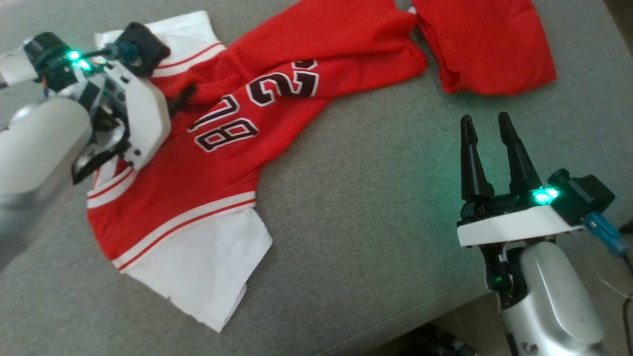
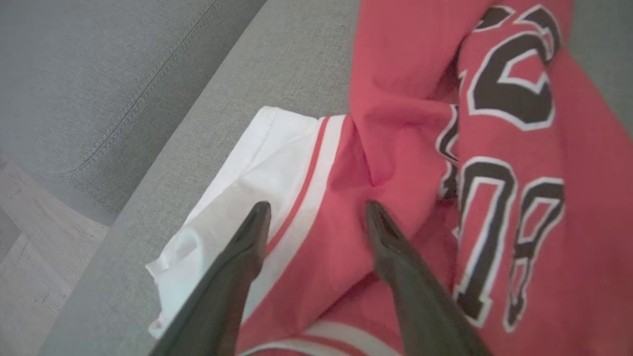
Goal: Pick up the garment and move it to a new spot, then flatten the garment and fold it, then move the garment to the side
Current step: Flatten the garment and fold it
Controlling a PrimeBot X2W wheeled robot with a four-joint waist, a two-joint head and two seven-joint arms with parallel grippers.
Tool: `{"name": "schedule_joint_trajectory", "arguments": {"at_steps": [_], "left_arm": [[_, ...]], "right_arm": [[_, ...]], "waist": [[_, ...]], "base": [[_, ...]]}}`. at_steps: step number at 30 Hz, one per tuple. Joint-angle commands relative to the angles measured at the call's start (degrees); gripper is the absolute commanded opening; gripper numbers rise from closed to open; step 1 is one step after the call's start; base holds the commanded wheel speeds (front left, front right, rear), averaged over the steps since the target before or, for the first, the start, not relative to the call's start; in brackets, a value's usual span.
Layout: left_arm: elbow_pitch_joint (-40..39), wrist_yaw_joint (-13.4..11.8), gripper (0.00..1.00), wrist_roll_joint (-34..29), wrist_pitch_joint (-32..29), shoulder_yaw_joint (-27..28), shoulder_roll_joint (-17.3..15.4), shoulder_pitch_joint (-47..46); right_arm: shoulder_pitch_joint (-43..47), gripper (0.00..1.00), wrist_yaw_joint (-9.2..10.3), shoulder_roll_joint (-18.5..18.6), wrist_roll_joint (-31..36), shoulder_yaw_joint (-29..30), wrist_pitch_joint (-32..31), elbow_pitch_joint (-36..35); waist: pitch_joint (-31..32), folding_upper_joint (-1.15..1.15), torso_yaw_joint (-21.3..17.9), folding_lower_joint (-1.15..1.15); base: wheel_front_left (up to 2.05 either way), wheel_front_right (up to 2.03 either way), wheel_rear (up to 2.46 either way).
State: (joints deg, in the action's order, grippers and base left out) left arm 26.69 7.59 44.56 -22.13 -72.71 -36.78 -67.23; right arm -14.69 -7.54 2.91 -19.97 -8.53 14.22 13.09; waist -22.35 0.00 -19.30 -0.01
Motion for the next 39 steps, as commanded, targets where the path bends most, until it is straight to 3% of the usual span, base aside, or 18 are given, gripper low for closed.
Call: {"name": "schedule_joint_trajectory", "arguments": {"at_steps": [1,7,8,9,14,26,29,30,39], "left_arm": [[-0.2,-0.1,1.00,0.3,0.8,1.9,-2.2,-3.8],[1.7,-0.1,1.00,1.8,0.8,-0.3,-2.5,-4.7],[2.1,-0.1,0.75,1.8,0.7,-0.4,-2.6,-4.7],[2.9,-0.1,0.00,1.5,1.0,-0.5,-2.7,-4.9],[12.0,-0.8,0.00,-0.4,6.0,0.3,-2.1,-7.5],[31.2,-9.8,0.00,-0.7,16.8,5.2,-0.3,-11.7],[33.7,-10.5,0.00,-0.1,18.1,5.6,0.4,-11.0],[34.4,-10.7,1.00,0.1,18.6,5.7,0.6,-10.8],[35.9,-10.9,1.00,0.0,28.1,6.0,5.0,-9.6]], "right_arm": [[-1.1,1.00,0.05,0.0,-0.6,-1.3,0.7,-1.5],[-1.4,1.00,0.05,0.0,-1.4,-1.7,0.8,-1.8],[-1.4,1.00,0.05,0.0,-1.5,-1.6,0.8,-1.9],[-1.3,1.00,0.05,0.0,-1.5,-1.6,0.8,-2.1],[-1.1,1.00,0.05,0.0,-1.2,-1.6,0.8,-2.4],[-0.8,1.00,0.05,0.0,0.4,-2.4,0.8,-1.7],[-0.7,1.00,0.05,0.0,0.6,-2.5,0.8,-1.6],[-0.7,1.00,0.05,0.0,0.6,-2.4,0.8,-1.5],[-0.5,1.00,0.05,0.0,2.4,-1.3,0.8,-1.5]], "waist": [[-1.3,0.00,-1.4,0.01],[-2.5,0.00,-3.2,0.01],[-2.6,0.00,-3.4,0.01],[-2.7,0.00,-3.5,0.01],[-2.9,0.00,-3.4,0.01],[-2.5,0.00,-1.8,0.01],[-2.2,0.00,-1.4,0.01],[-2.1,0.00,-1.2,0.01],[0.5,0.00,2.7,0.01]], "base": [[0.00,0.00,0.00],[0.00,0.00,0.00],[0.00,0.00,0.00],[0.00,0.00,0.00],[0.00,0.00,0.00],[0.00,0.00,0.00],[0.00,0.00,0.00],[0.00,0.00,0.00],[0.00,0.00,0.00]]}}
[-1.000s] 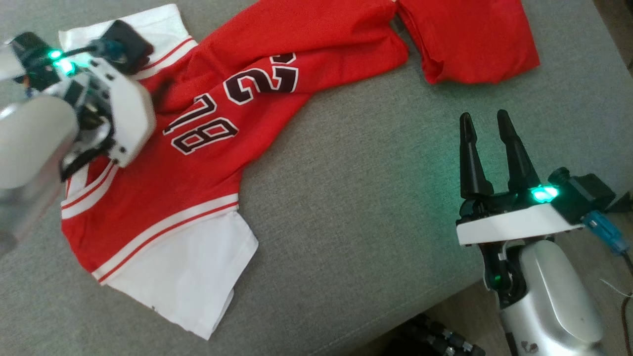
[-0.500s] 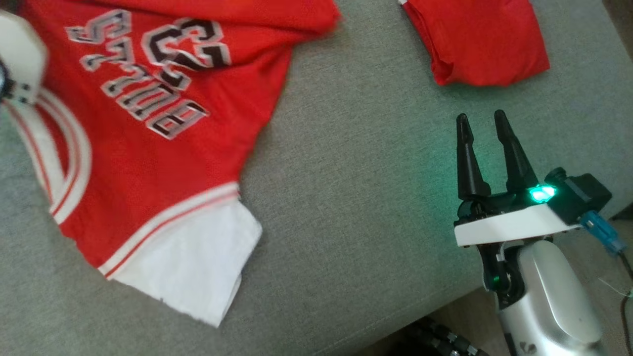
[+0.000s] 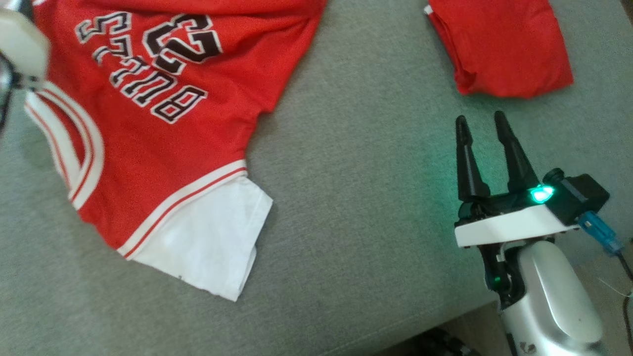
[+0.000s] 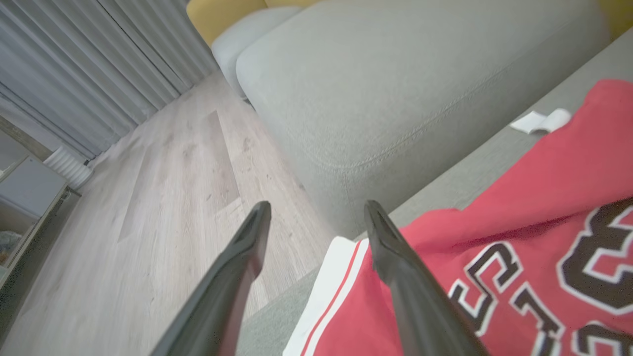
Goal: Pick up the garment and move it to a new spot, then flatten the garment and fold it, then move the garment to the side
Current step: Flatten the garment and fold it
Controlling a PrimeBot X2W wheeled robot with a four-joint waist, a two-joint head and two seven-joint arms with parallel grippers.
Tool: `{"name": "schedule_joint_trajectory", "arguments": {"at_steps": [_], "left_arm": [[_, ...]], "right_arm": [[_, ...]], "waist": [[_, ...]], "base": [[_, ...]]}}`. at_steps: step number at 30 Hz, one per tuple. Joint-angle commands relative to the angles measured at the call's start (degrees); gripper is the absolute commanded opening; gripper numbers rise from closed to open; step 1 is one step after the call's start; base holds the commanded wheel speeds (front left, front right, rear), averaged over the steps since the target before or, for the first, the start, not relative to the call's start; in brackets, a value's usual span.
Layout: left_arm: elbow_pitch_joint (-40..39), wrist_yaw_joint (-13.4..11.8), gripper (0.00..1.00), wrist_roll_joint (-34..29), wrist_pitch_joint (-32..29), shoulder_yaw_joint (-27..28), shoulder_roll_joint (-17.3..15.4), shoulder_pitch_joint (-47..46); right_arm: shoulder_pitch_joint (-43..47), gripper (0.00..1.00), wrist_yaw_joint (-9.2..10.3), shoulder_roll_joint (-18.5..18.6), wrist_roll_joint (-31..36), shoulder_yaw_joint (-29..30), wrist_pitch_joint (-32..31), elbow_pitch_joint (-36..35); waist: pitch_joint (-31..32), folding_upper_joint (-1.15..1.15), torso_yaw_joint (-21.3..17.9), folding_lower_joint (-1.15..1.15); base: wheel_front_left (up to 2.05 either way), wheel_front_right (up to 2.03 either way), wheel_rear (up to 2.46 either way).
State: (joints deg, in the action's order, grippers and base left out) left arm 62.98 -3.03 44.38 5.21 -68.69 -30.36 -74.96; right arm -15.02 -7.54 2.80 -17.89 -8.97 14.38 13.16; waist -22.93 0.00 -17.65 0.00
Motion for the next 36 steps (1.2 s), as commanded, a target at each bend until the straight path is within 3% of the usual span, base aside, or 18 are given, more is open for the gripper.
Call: {"name": "schedule_joint_trajectory", "arguments": {"at_steps": [1,7,11,20,26,29,36], "left_arm": [[-0.6,-0.2,1.00,0.5,2.2,2.3,-0.8,-1.5],[-3.6,-1.3,1.00,2.5,8.3,4.8,2.8,1.5],[-9.8,-3.6,1.00,4.1,9.7,8.2,4.3,6.6],[-37.3,-14.5,1.00,0.5,9.8,21.1,2.9,31.4],[-48.8,-19.6,1.00,-3.5,9.8,29.1,5.1,47.0],[-51.9,-19.6,1.00,-6.0,9.8,32.1,7.1,51.8],[-53.5,-16.1,1.00,-11.0,9.8,36.0,10.3,54.3]], "right_arm": [[-0.2,1.00,0.05,0.1,0.7,-0.5,0.6,-1.6],[0.4,1.00,0.05,0.1,3.0,1.4,0.6,-1.4],[1.2,1.00,0.05,0.1,4.3,3.0,0.5,-1.0],[4.1,1.00,0.05,0.1,5.8,5.6,-0.7,-1.4],[5.5,1.00,0.05,0.1,5.9,6.7,-1.0,-1.4],[5.7,1.00,0.05,0.1,5.8,7.4,-1.1,-1.5],[3.5,1.00,0.05,0.1,7.0,8.5,-2.2,-1.5]], "waist": [[1.6,0.00,1.7,0.00],[5.3,0.00,5.9,0.00],[8.4,0.00,9.6,0.00],[12.4,0.00,16.6,0.00],[13.3,0.00,19.3,0.00],[13.1,0.00,20.4,0.00],[11.4,0.00,22.7,0.00]], "base": [[0.00,0.00,0.00],[0.00,0.00,0.00],[0.00,0.00,0.00],[0.00,0.00,0.00],[0.00,0.00,0.00],[0.00,0.00,0.00],[0.00,0.00,0.00]]}}
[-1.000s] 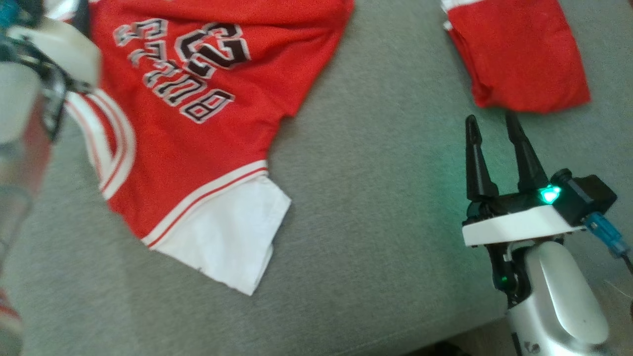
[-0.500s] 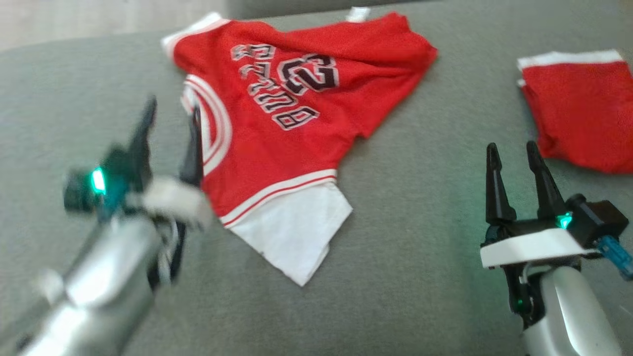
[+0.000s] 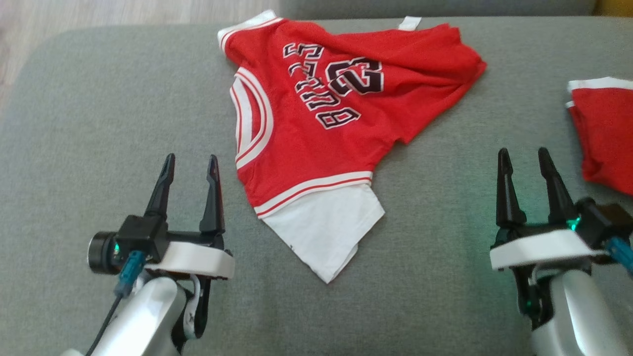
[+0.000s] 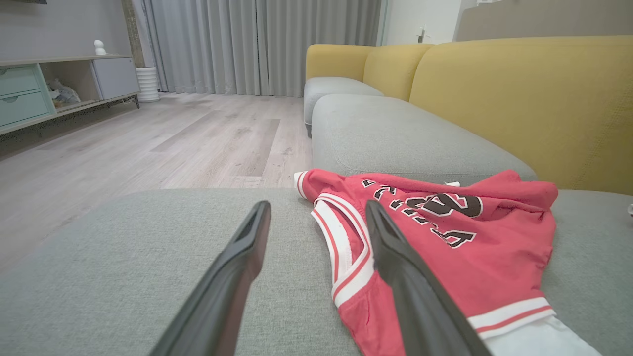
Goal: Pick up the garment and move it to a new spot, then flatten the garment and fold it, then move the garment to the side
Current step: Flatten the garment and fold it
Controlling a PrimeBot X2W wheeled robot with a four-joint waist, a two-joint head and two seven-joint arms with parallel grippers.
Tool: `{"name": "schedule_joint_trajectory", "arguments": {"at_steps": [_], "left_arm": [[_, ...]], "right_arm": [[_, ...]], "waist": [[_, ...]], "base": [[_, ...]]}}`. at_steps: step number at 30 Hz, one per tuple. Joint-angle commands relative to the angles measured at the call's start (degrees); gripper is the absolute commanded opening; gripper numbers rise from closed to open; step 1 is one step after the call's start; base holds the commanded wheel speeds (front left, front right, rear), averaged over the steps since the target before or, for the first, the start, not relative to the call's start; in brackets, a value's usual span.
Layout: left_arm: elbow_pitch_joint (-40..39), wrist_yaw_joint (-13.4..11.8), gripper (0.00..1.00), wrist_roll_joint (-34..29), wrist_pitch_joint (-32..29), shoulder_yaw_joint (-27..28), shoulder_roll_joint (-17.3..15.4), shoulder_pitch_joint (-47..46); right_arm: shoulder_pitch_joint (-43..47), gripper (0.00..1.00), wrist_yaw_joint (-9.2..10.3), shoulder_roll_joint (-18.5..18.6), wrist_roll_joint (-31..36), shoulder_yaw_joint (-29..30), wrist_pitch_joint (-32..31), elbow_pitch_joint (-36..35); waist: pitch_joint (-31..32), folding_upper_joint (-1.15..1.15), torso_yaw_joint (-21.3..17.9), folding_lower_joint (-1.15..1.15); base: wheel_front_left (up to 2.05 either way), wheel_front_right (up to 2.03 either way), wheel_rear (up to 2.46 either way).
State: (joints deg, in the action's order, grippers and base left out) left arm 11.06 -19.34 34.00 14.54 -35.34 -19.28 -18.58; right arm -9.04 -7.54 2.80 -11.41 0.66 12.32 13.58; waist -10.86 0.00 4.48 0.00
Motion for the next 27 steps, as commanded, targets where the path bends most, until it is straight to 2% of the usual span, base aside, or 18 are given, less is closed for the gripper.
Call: {"name": "schedule_joint_trajectory", "arguments": {"at_steps": [1,6,12,13,20,27], "left_arm": [[-1.5,0.7,1.00,-1.2,0.5,2.9,-0.6,-2.2],[-0.6,2.6,1.00,-3.0,0.5,3.9,1.3,-3.1],[0.5,4.7,1.00,-4.8,0.5,4.7,4.0,-4.3],[0.5,4.7,1.00,-4.8,0.5,4.7,4.0,-4.3],[1.7,6.8,1.00,-6.8,0.5,5.6,6.7,-5.9],[2.6,8.3,1.00,-8.5,0.5,7.1,8.4,-6.2]], "right_arm": [[-3.3,1.00,0.05,0.1,0.9,-0.9,-0.6,-1.7],[-10.7,1.00,0.05,0.1,2.4,1.1,-5.3,2.2],[-22.7,1.00,0.05,0.1,2.7,6.5,-12.3,14.9],[-22.7,1.00,0.05,0.1,2.7,6.5,-12.3,14.9],[-33.3,1.00,0.05,0.1,11.6,16.3,-16.0,29.7],[-39.3,1.00,0.05,0.1,18.4,22.4,-15.4,38.8]], "waist": [[-1.0,0.00,0.9,0.00],[-3.4,0.00,2.6,0.00],[-6.3,0.00,5.3,0.00],[-6.3,0.00,5.3,0.00],[-9.1,0.00,8.8,0.00],[-10.3,0.00,10.3,0.00]], "base": [[0.00,0.00,0.00],[0.00,0.00,0.00],[0.00,0.00,0.00],[0.00,0.00,0.00],[0.00,0.00,0.00],[0.00,0.00,0.00]]}}
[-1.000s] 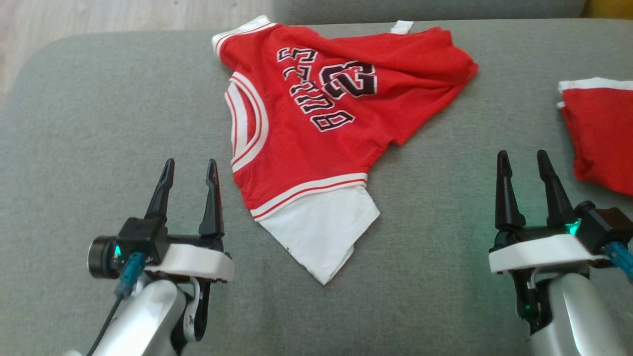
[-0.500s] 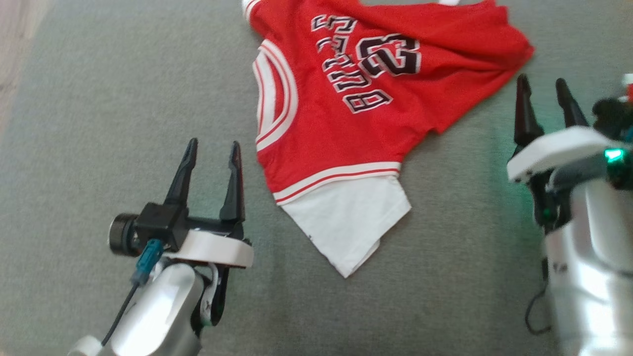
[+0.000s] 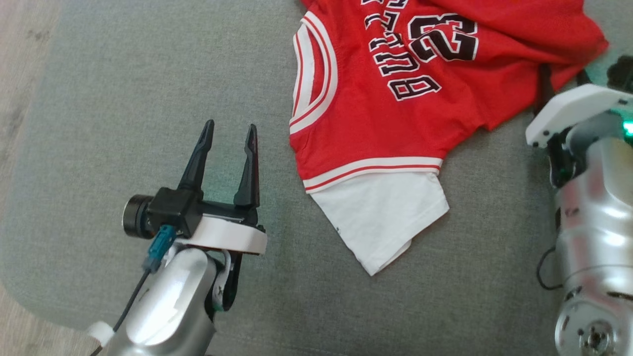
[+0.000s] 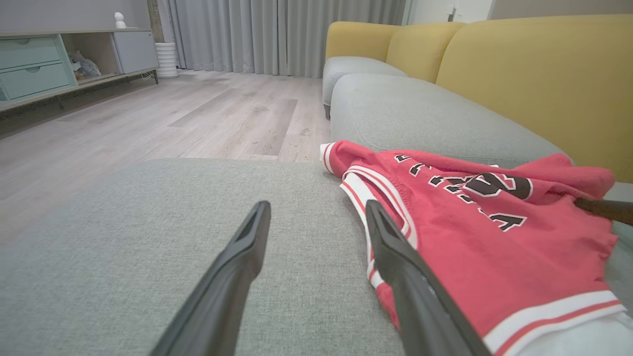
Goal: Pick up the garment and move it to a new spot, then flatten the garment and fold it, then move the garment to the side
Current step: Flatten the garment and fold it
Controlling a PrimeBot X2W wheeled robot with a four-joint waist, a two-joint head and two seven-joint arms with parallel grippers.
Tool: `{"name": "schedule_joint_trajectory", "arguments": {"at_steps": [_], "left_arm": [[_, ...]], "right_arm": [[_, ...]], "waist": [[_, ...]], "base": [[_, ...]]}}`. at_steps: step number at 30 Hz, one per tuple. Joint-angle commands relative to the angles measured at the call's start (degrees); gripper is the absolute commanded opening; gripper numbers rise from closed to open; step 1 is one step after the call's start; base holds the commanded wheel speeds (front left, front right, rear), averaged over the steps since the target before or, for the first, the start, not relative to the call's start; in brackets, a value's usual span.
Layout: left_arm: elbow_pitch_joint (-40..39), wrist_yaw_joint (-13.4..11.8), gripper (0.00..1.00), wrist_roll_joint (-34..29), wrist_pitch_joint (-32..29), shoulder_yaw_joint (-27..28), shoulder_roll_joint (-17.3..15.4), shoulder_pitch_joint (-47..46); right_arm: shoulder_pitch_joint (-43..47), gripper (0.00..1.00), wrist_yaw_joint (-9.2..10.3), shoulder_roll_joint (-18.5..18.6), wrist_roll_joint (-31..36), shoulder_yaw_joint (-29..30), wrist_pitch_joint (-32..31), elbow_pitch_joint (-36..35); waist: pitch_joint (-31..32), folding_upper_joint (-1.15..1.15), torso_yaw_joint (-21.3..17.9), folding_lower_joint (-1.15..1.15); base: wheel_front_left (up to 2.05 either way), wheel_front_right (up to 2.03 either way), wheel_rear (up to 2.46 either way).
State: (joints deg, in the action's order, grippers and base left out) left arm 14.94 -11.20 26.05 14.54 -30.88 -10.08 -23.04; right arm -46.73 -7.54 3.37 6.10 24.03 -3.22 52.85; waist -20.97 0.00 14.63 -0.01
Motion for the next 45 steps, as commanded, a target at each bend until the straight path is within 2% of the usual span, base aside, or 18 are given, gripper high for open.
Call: {"name": "schedule_joint_trajectory", "arguments": {"at_steps": [1,2,3,8,17,23,32,33,34,35,39,45], "left_arm": [[-1.2,0.3,1.00,-0.7,0.5,2.8,-0.6,-1.7],[-1.1,0.4,1.00,-0.9,0.5,3.1,-0.5,-1.6],[-0.8,0.5,1.00,-1.1,0.5,3.3,-0.4,-1.5],[-0.1,1.0,1.00,-2.0,0.5,4.6,-0.4,-0.4],[0.7,1.9,1.00,-2.9,0.5,5.8,-0.8,2.4],[0.9,1.9,1.00,-2.8,0.5,5.9,-0.5,4.3],[1.3,2.3,1.00,-2.7,0.5,5.3,-0.4,6.8],[1.3,2.3,1.00,-2.7,0.5,5.3,-0.4,6.9],[1.3,2.4,1.00,-2.7,0.5,5.2,-0.4,7.0],[1.2,2.4,1.00,-2.7,0.5,5.2,-0.4,7.1],[1.1,2.3,1.00,-2.6,0.5,5.1,-0.4,7.3],[0.4,2.2,1.00,-2.3,0.5,5.3,-0.7,7.7]], "right_arm": [[-2.0,0.91,0.05,-0.5,1.9,-0.5,0.3,0.5],[-2.3,0.38,0.05,-0.5,2.8,-0.1,0.6,1.3],[-2.5,0.00,0.05,-0.5,3.4,0.0,0.9,2.3],[-2.0,0.00,0.05,-0.5,3.4,0.8,5.5,7.0],[2.1,0.00,0.05,-0.5,-3.0,-2.3,16.8,15.9],[6.4,0.00,0.05,-0.5,-5.0,-3.9,18.1,14.0],[14.8,0.00,0.05,-0.5,-11.5,-6.8,18.2,3.6],[15.8,0.05,0.05,-0.5,-12.0,-7.1,18.2,2.6],[16.7,0.82,0.05,-0.5,-12.6,-7.6,18.2,1.2],[17.4,1.00,0.05,-0.5,-13.4,-8.1,18.2,-0.3],[20.9,1.00,0.05,-0.5,-14.9,-11.2,18.2,-8.2],[29.9,1.00,0.05,-0.5,-17.5,-19.6,18.2,-24.7]], "waist": [[-0.2,0.00,0.1,0.01],[-0.1,0.00,0.1,0.01],[0.1,0.00,0.0,0.01],[2.4,0.00,-2.3,0.01],[9.3,0.00,-9.9,0.01],[12.3,0.00,-12.5,0.01],[15.2,0.00,-13.5,0.01],[15.5,0.00,-13.5,0.01],[15.7,0.00,-13.4,0.01],[15.9,0.00,-13.4,0.01],[16.4,0.00,-13.5,0.01],[16.4,0.00,-14.4,0.01]], "base": [[0.00,0.00,0.00],[0.00,0.00,0.00],[0.00,0.00,0.00],[0.00,0.00,0.00],[0.00,0.00,0.00],[0.00,0.00,0.00],[0.00,0.00,0.00],[0.00,0.00,0.00],[0.00,0.00,0.00],[0.00,0.00,0.00],[0.00,0.00,0.00],[0.00,0.00,0.00]]}}
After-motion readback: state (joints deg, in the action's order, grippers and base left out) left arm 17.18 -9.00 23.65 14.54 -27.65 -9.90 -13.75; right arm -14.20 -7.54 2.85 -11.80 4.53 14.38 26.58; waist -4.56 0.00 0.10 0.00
